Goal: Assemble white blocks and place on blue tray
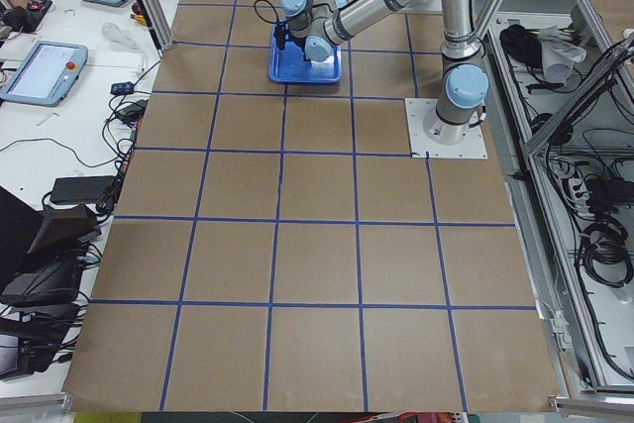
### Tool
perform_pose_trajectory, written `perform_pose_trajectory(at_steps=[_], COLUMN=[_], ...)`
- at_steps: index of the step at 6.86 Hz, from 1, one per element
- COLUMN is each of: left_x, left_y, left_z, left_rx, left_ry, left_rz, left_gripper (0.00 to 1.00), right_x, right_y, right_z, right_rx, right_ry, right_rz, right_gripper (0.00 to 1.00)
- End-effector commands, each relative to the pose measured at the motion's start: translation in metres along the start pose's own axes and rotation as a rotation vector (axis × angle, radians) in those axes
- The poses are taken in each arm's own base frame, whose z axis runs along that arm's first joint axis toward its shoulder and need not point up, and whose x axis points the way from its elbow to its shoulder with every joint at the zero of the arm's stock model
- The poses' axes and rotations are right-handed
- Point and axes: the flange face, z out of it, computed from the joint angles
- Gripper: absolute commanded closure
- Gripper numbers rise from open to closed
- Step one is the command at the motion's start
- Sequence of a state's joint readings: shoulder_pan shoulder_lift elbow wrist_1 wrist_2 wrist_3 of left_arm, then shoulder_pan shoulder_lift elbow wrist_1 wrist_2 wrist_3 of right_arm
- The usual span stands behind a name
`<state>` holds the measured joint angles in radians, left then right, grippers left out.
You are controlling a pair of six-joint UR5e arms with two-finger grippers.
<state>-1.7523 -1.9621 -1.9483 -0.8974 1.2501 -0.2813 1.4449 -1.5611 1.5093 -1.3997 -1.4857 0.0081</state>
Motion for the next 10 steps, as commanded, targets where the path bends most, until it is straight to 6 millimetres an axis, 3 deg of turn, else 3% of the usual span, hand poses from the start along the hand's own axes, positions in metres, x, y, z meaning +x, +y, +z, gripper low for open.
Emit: perform_pose_trajectory(at_steps=[1,4,6,10], left_x=[0.002,0.014,0.017,0.011], left_y=[0.001,0.009,0.011,0.012], left_z=[0.001,0.001,0.002,-0.04], left_rx=[-0.001,0.004,0.002,0.088], left_ry=[-0.001,-0.006,-0.009,-0.074], left_rz=[0.001,0.037,0.048,0.074], left_gripper=[1.0,1.0,1.0,1.0], right_x=[-0.001,-0.007,-0.028,-0.025], right_y=[0.013,0.024,0.031,0.033], right_z=[-0.014,-0.019,-0.012,-0.01], right_rx=[0.012,0.036,0.034,0.035], right_ry=[-0.003,0.041,0.082,0.112], right_rz=[0.108,0.152,0.103,0.118], right_gripper=[0.0,0.0,0.0,0.0])
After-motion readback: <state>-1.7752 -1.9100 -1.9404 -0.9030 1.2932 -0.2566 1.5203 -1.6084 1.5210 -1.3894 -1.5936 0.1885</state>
